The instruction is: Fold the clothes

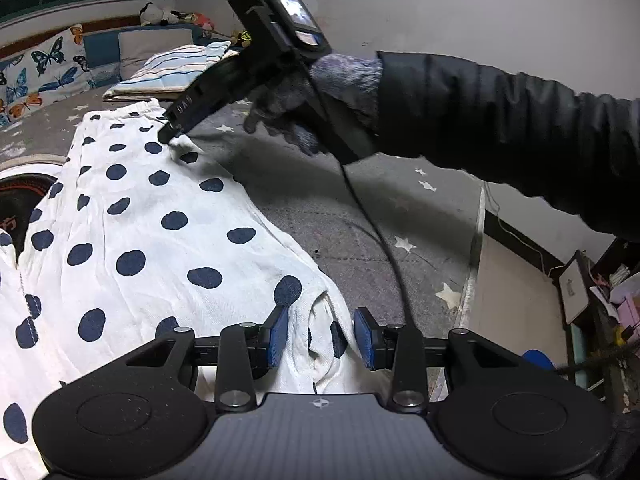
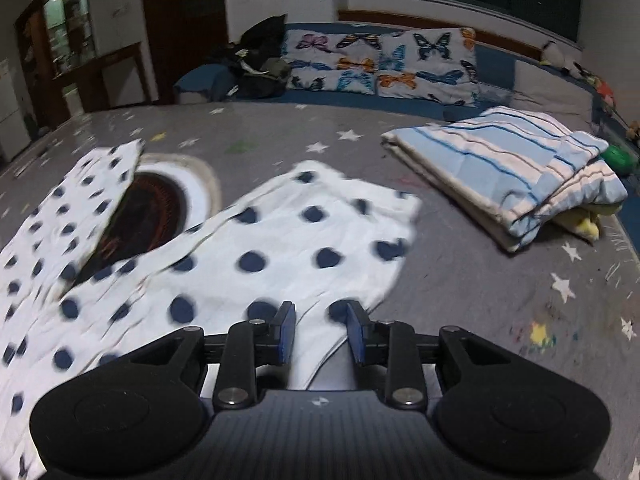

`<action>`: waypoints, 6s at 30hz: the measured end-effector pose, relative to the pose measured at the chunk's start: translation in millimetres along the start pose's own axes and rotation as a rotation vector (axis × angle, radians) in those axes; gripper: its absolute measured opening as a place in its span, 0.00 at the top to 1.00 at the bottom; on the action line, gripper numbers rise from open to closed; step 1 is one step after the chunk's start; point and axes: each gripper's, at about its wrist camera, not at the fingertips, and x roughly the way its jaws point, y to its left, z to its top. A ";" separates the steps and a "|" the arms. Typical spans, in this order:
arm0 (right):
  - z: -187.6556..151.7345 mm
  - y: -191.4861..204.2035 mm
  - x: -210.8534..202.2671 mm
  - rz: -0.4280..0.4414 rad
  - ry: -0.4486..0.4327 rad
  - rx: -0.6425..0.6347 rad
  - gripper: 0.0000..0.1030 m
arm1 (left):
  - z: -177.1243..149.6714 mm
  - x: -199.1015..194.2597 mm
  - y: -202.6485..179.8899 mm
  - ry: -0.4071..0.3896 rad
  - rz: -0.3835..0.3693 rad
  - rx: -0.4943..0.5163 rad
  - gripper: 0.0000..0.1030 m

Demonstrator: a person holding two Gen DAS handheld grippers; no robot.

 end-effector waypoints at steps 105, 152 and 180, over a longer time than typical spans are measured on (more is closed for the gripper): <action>209.6 301.3 124.4 0.045 -0.094 -0.008 0.93 | -158.7 -242.8 30.8 -0.500 0.223 -0.747 0.92; 47.1 283.0 -41.1 0.321 0.029 -0.464 0.45 | -145.4 -243.6 32.2 -0.489 0.225 -0.926 0.68; -132.0 333.3 -162.1 0.367 -0.114 -0.732 0.34 | -108.1 -237.3 52.6 -0.503 0.119 -1.099 0.88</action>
